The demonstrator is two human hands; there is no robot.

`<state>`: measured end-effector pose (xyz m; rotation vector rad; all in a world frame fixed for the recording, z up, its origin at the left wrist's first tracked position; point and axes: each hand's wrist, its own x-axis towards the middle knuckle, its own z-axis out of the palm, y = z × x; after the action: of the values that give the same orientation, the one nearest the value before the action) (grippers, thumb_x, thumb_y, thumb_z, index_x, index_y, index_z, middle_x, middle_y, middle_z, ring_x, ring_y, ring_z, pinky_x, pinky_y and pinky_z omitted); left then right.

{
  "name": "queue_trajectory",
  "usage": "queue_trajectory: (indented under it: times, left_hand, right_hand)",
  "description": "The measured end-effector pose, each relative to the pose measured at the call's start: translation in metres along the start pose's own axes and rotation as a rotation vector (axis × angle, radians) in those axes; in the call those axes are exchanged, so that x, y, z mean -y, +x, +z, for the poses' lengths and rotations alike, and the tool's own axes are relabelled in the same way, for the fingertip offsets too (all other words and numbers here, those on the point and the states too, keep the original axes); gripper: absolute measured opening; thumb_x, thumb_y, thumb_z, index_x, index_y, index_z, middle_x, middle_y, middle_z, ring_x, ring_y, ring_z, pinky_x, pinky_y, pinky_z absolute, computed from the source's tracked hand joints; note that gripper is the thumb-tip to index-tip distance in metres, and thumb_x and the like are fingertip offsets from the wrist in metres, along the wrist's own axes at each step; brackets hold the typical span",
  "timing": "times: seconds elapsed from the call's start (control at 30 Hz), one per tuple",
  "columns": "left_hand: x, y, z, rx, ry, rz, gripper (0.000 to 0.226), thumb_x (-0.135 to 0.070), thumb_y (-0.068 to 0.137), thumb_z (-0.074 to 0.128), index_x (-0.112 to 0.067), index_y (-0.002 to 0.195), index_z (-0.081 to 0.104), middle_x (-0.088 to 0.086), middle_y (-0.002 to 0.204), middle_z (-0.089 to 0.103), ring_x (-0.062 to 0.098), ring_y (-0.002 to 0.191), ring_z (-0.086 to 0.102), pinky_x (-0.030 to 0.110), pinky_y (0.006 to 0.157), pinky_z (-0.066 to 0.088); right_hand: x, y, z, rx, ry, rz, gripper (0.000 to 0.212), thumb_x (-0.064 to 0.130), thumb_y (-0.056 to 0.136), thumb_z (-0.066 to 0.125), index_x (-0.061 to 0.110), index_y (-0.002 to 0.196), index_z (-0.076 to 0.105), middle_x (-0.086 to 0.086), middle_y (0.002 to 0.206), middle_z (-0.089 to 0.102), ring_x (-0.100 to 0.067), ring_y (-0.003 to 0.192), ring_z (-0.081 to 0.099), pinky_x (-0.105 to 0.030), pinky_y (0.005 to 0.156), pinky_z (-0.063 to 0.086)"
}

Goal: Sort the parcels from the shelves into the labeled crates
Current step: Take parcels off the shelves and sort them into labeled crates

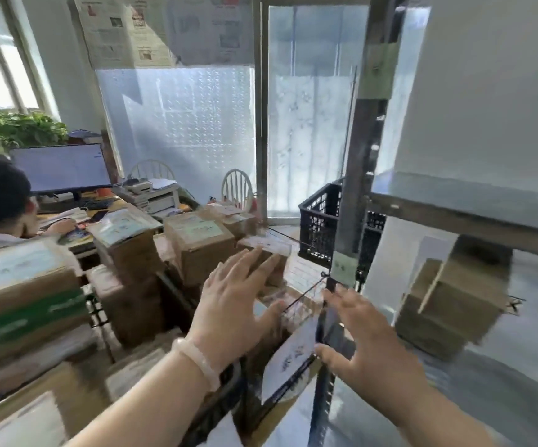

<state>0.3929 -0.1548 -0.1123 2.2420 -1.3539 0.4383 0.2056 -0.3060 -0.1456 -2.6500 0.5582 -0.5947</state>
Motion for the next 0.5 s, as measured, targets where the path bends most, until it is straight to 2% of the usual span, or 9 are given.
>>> queue_trajectory:
  times: [0.1,0.2,0.27,0.4,0.5]
  left_hand:
    - [-0.064,0.008,0.047,0.078,-0.105,0.107,0.07,-0.067,0.087,0.044,-0.048,0.15,0.023,-0.015,0.16,0.021,0.01,0.148,0.013,0.036,0.121,0.012]
    - [-0.119,0.017,0.083,0.138,-0.165,0.19,0.07,-0.068,0.086,0.041,-0.048,0.151,0.023,-0.014,0.16,0.021,0.012,0.148,0.013,0.032,0.118,0.009]
    - [-0.152,0.028,0.099,0.164,-0.216,0.212,0.07,-0.068,0.086,0.04,-0.049,0.15,0.022,-0.013,0.16,0.022,0.013,0.147,0.015,0.033,0.119,0.014]
    - [-0.215,0.063,0.113,0.138,-0.433,0.128,0.071,-0.073,0.081,0.039,-0.051,0.146,0.025,-0.011,0.157,0.029,0.016,0.143,0.024,0.036,0.115,0.025]
    - [-0.254,0.088,0.121,0.138,-0.422,0.084,0.08,-0.08,0.077,0.041,-0.047,0.148,0.024,-0.005,0.159,0.026,0.022,0.144,0.022,0.04,0.115,0.025]
  right_hand:
    - [-0.043,-0.028,-0.025,-0.071,0.0,0.065,0.075,0.068,0.079,0.049,0.073,0.134,-0.002,0.032,0.154,0.006,0.005,0.145,0.001,-0.03,0.119,0.018]
    - [-0.081,-0.054,-0.05,-0.136,-0.029,0.13,0.07,0.057,0.088,0.056,0.074,0.13,0.003,0.044,0.144,-0.002,0.015,0.139,-0.004,-0.021,0.115,0.013]
    - [-0.101,-0.068,-0.064,-0.159,-0.054,0.157,0.068,0.055,0.089,0.056,0.074,0.128,0.005,0.048,0.14,-0.007,0.021,0.133,-0.006,-0.019,0.113,0.013]
    - [-0.132,-0.09,-0.087,-0.214,-0.038,0.186,0.073,0.044,0.087,0.064,0.078,0.126,0.014,0.052,0.134,0.01,0.028,0.126,0.005,-0.016,0.106,0.02]
    - [-0.158,-0.104,-0.103,-0.255,-0.012,0.213,0.067,0.036,0.086,0.067,0.072,0.127,0.027,0.046,0.131,0.027,0.022,0.125,0.021,-0.02,0.104,0.027]
